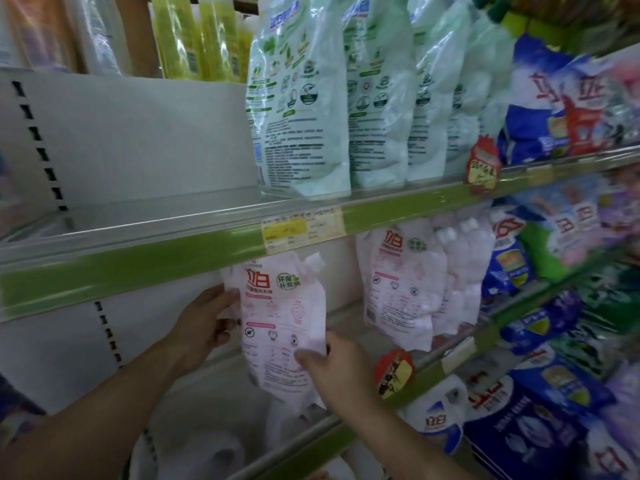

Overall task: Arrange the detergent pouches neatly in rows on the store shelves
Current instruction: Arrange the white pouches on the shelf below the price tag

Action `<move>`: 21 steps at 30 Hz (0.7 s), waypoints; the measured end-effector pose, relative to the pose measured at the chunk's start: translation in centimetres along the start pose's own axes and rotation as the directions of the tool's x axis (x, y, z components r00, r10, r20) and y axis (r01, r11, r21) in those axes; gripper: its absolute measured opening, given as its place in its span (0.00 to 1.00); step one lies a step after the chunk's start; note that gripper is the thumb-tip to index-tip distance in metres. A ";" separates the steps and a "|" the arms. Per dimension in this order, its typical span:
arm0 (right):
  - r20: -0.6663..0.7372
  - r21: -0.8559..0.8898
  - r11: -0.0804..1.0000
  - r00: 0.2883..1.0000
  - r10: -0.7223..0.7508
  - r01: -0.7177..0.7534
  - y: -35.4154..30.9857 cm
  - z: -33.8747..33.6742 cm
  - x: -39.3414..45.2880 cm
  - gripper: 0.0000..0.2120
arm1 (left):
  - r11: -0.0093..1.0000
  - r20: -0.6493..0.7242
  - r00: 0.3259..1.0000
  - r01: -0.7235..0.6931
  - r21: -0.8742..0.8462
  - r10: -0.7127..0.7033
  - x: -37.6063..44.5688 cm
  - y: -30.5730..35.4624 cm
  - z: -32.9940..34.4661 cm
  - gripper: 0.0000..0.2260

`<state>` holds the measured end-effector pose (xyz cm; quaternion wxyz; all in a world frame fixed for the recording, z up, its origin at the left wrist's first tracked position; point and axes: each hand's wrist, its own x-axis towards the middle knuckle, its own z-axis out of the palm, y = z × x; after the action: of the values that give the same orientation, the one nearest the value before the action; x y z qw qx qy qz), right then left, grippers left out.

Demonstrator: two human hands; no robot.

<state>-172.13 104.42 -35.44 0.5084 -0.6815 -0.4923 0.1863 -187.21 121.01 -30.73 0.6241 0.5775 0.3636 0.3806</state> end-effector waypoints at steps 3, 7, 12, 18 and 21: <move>-0.057 -0.139 0.990 0.998 0.004 -0.012 0.7 -0.3 -0.2 0.11 | 0.998 0.001 1.000 -0.012 -0.063 0.012 0.9 -0.6 0.4 0.05; -0.119 -0.208 0.978 0.993 -0.008 -0.017 0.4 -1.0 0.4 0.12 | 0.990 0.058 0.998 0.005 -0.140 0.003 1.6 -0.1 1.6 0.04; -0.178 -0.015 0.995 0.979 0.099 -0.103 0.4 -1.9 2.0 0.09 | 0.984 0.032 0.997 -0.061 -0.165 0.067 3.9 1.1 4.7 0.09; -0.307 0.034 0.993 0.944 0.116 -0.111 1.6 -5.6 3.5 0.09 | 0.972 0.051 0.992 -0.102 -0.210 0.115 6.8 1.2 9.7 0.09; -0.368 -0.017 0.994 0.925 0.094 -0.108 2.4 -8.3 4.3 0.11 | 0.963 0.134 0.979 -0.120 -0.242 0.156 7.9 1.6 12.8 0.08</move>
<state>-162.78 103.93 -33.07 0.5685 -0.7380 -0.3563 0.0727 -172.37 122.46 -28.35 0.6854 0.5516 0.2267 0.4179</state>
